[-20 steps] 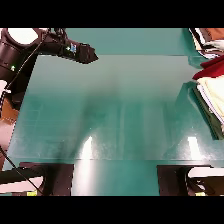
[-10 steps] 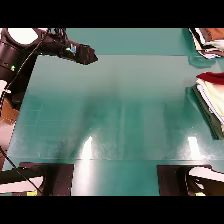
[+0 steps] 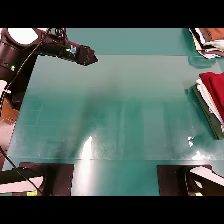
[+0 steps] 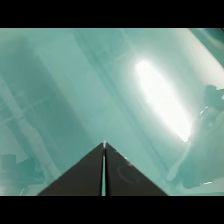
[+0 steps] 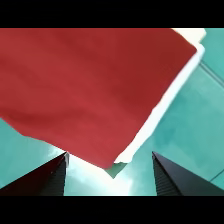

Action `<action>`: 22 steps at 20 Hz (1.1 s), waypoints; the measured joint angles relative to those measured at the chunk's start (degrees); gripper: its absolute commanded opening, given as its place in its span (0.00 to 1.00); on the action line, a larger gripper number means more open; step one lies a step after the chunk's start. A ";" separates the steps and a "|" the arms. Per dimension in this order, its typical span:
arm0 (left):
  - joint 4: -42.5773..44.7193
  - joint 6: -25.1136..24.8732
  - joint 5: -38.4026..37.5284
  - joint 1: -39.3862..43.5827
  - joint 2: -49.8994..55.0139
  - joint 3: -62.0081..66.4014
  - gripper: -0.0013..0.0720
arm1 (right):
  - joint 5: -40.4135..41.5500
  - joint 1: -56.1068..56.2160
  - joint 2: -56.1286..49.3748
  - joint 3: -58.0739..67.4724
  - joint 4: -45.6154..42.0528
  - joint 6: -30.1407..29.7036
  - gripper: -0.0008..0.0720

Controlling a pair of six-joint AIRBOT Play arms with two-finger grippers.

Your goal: Fold the shirts.

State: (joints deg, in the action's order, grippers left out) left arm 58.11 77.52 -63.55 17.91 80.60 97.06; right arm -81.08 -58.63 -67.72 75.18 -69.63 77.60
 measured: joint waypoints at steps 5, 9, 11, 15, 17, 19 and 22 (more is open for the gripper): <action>0.02 -0.02 0.24 -0.02 0.00 0.00 0.06 | 2.67 6.91 1.70 3.04 13.84 0.33 0.83; 0.11 0.00 0.52 0.00 0.00 0.00 0.06 | 4.55 23.65 1.99 5.03 18.14 0.35 0.78; 0.11 0.02 0.61 0.00 0.00 0.00 0.06 | 6.69 32.57 1.99 5.25 18.67 0.35 0.42; 0.09 0.04 1.86 0.00 0.00 0.00 0.06 | 12.26 47.17 2.03 5.42 16.09 0.35 0.03; 0.07 0.09 2.43 0.00 0.00 0.00 0.06 | 14.23 51.80 2.03 5.42 14.40 0.33 0.03; 0.02 0.11 2.84 0.00 0.00 0.00 0.06 | 15.32 54.45 2.03 5.42 13.46 0.33 0.03; 0.00 0.11 3.23 0.00 0.00 0.00 0.06 | 16.15 56.22 2.03 5.42 12.46 0.33 0.03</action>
